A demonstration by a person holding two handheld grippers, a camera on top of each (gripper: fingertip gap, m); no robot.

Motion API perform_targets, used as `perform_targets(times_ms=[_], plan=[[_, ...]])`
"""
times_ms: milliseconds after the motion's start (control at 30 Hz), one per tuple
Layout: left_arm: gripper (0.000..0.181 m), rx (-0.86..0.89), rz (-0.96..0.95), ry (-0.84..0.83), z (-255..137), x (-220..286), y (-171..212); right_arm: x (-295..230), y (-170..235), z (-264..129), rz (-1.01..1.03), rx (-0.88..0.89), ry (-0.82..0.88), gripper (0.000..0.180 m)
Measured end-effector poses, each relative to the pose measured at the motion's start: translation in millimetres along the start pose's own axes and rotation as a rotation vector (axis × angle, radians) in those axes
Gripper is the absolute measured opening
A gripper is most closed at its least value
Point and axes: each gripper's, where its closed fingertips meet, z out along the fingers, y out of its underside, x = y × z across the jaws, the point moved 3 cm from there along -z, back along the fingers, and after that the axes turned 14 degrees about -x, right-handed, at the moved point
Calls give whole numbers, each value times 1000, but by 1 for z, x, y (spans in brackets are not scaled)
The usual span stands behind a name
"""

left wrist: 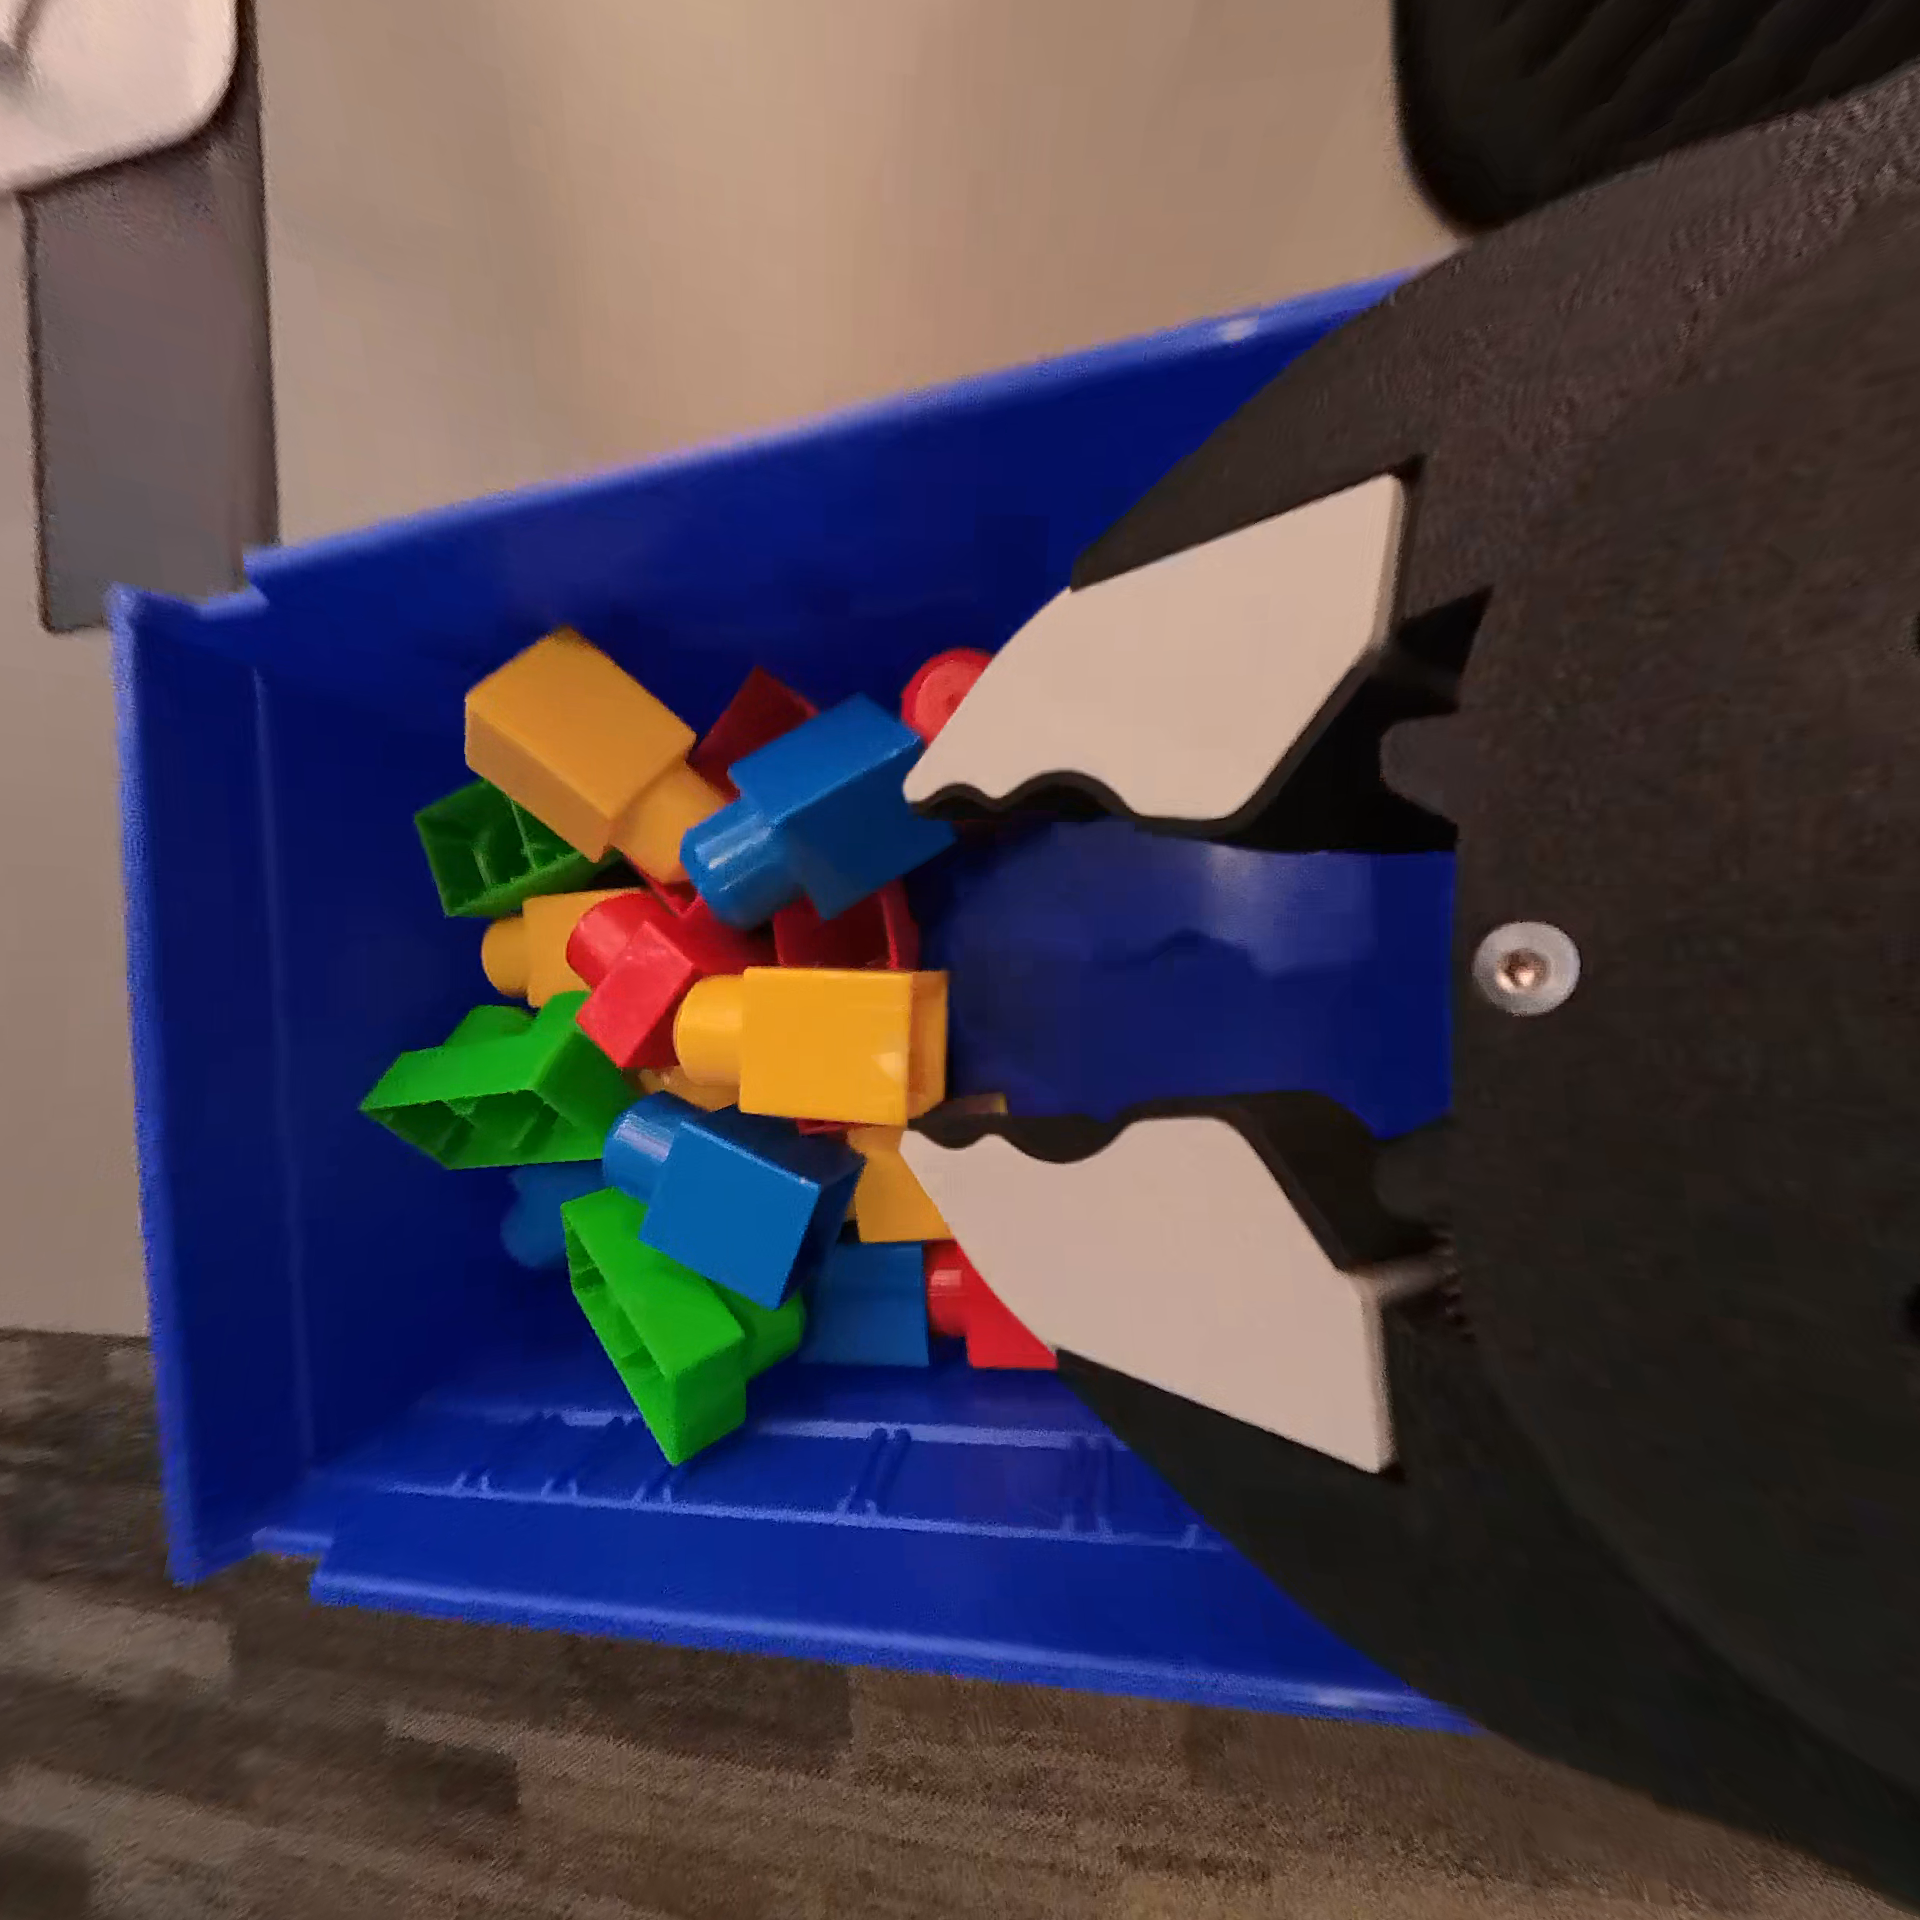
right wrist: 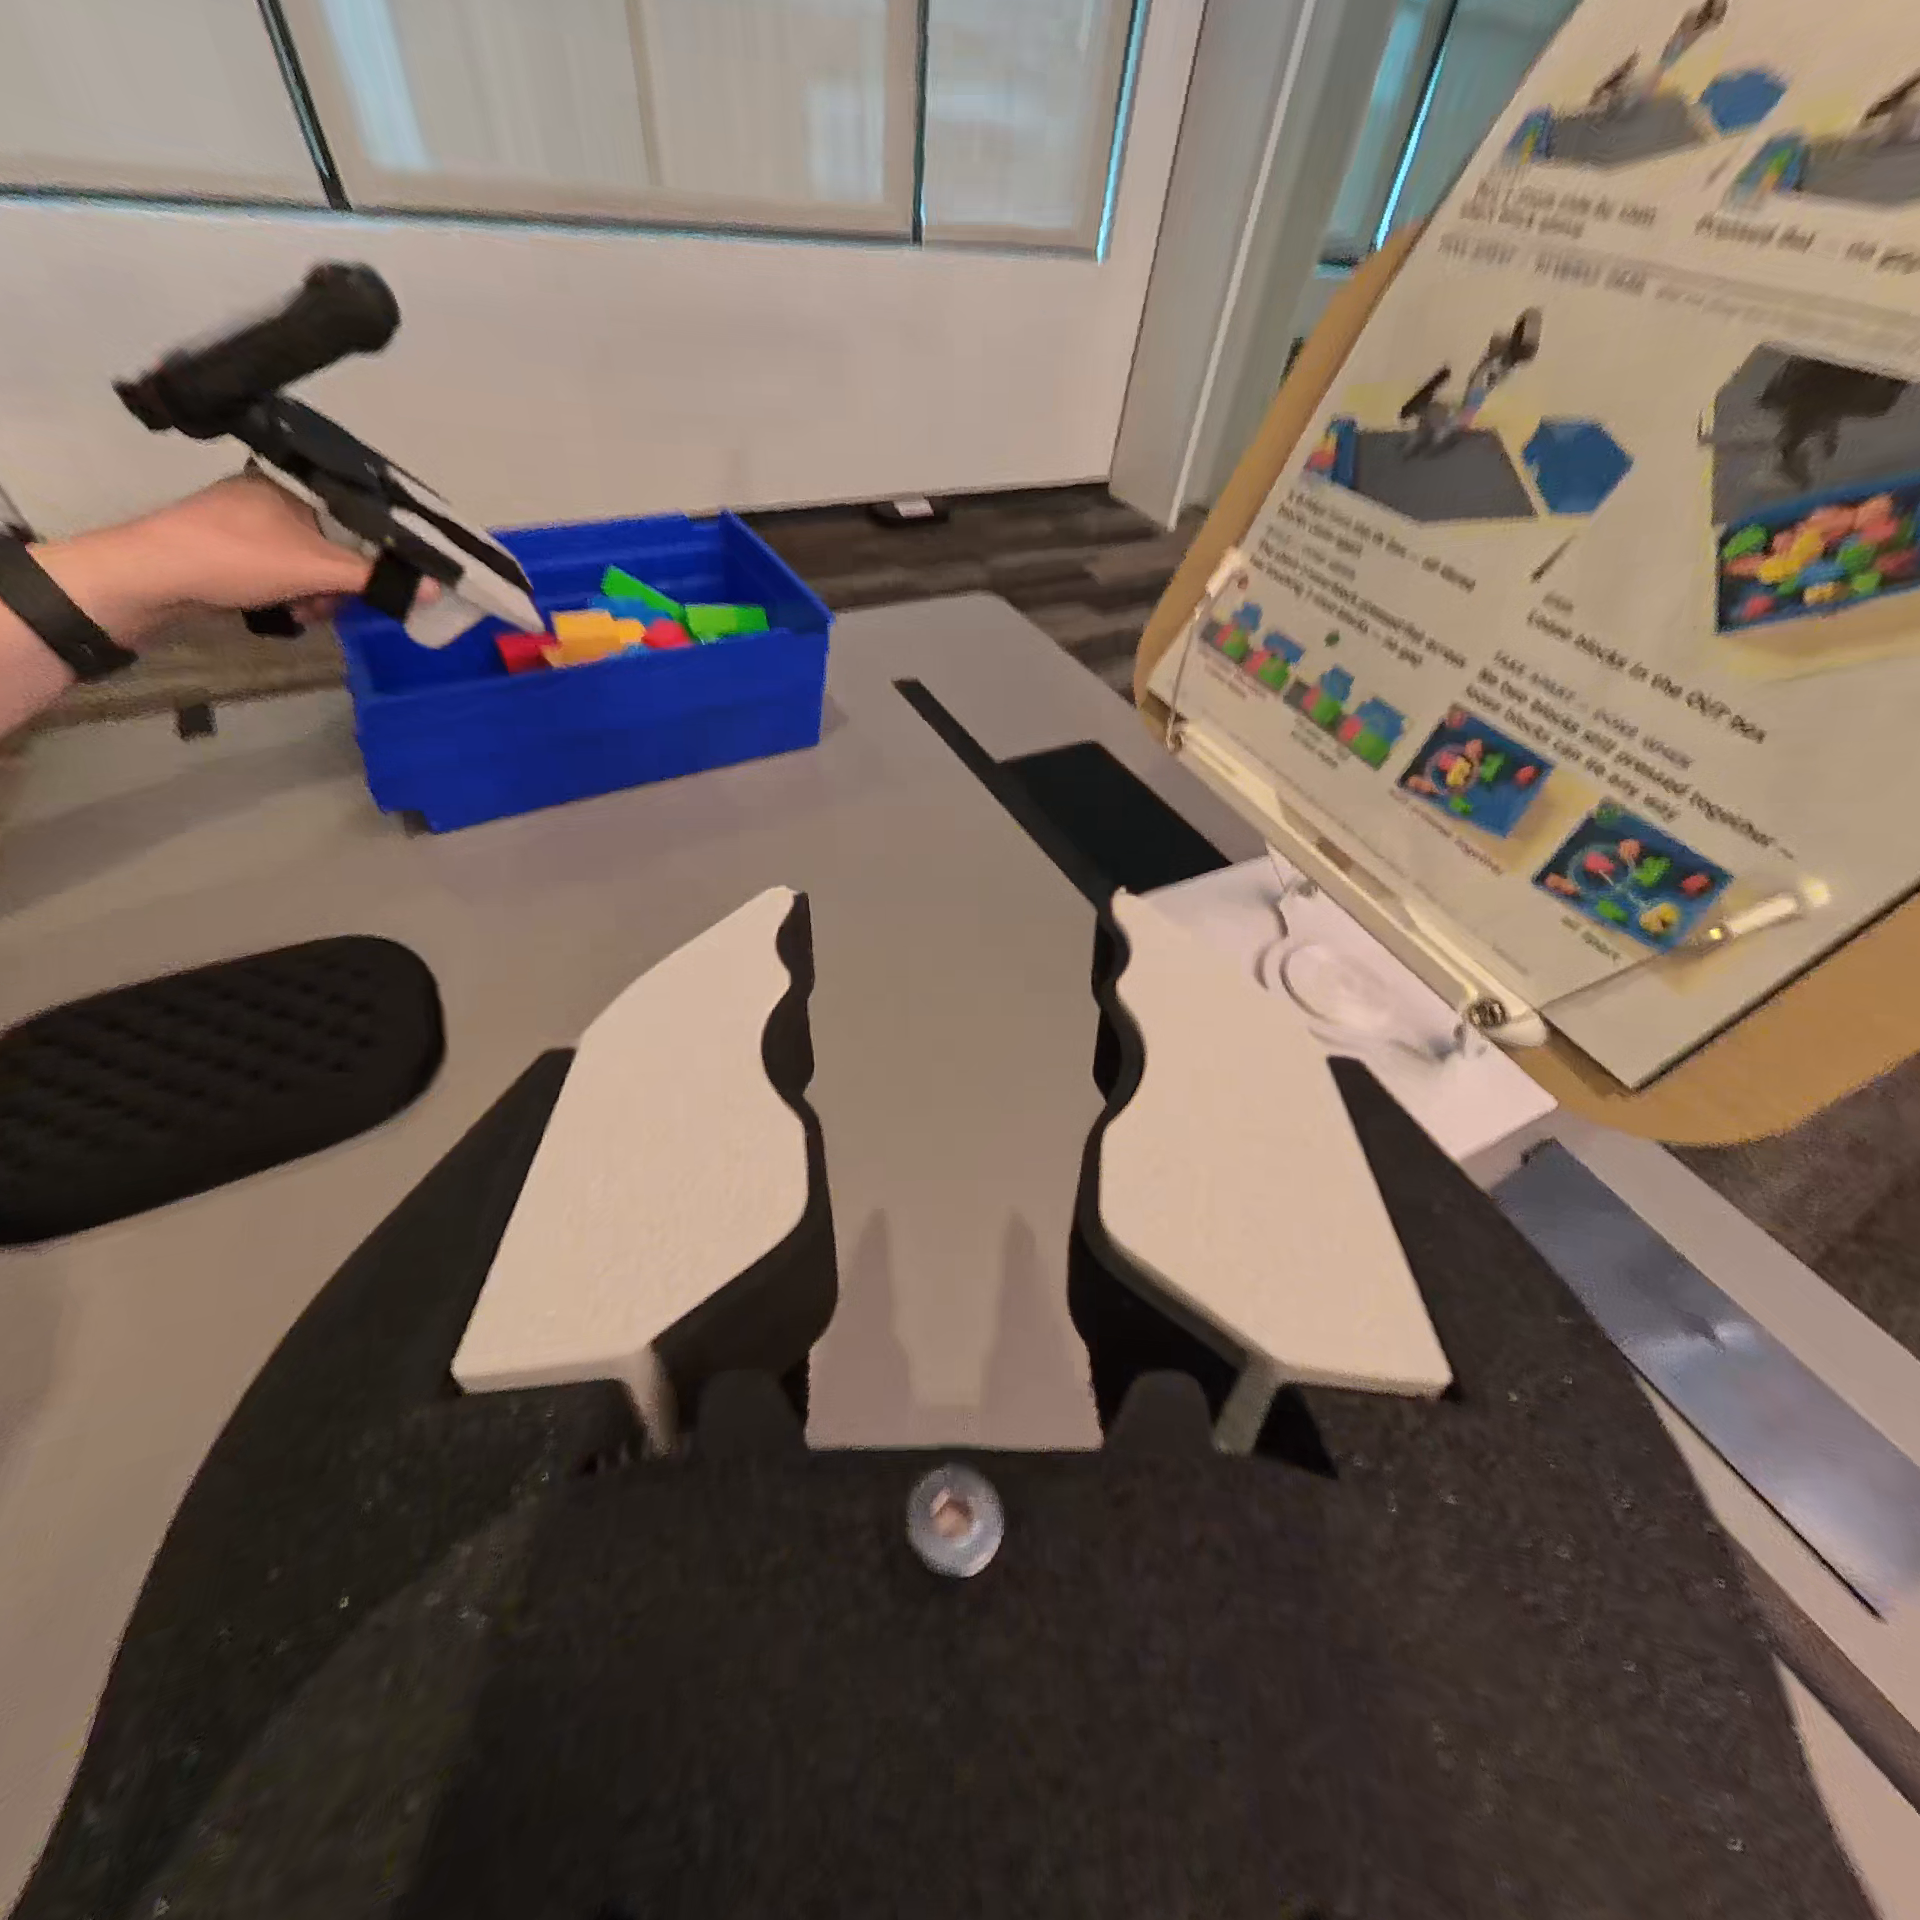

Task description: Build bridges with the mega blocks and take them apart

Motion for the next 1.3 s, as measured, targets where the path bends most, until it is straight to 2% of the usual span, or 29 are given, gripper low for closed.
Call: perform_targets(times_ms=[167,333,433,533,633,700,767,867,1000,1100,1300], plan=[[56,-75,19,-114,41,-5,-6,11,12,-3,4,-24,39,50],[36,-76,18,-166,50,-11,-12,26,21,-7,54,-17,37,49],[36,-71,13,-149,48,-11,-13,33,25,-8,77,-13,33,48],[36,-10,-9,-147,27,-10,-17,39,28,-12,94,-7,47,47],[36,101,33,-202,-18,12,-28,44,29,-16,105,6,56,47],[36,185,134,-223,-47,57,-39,46,29,-16,115,18,46,45],[36,220,203,-112,-57,122,-42,46,30,-13,127,17,29,45],[36,129,226,-12,-29,198,-26,42,34,-10,127,-8,6,46],[36,41,270,50,27,255,-3,43,41,-10,120,-35,21,46],[36,11,260,36,51,263,0,43,42,-9,135,-34,3,46],[36,-13,216,30,70,262,6,44,45,-8,120,-45,7,47]])
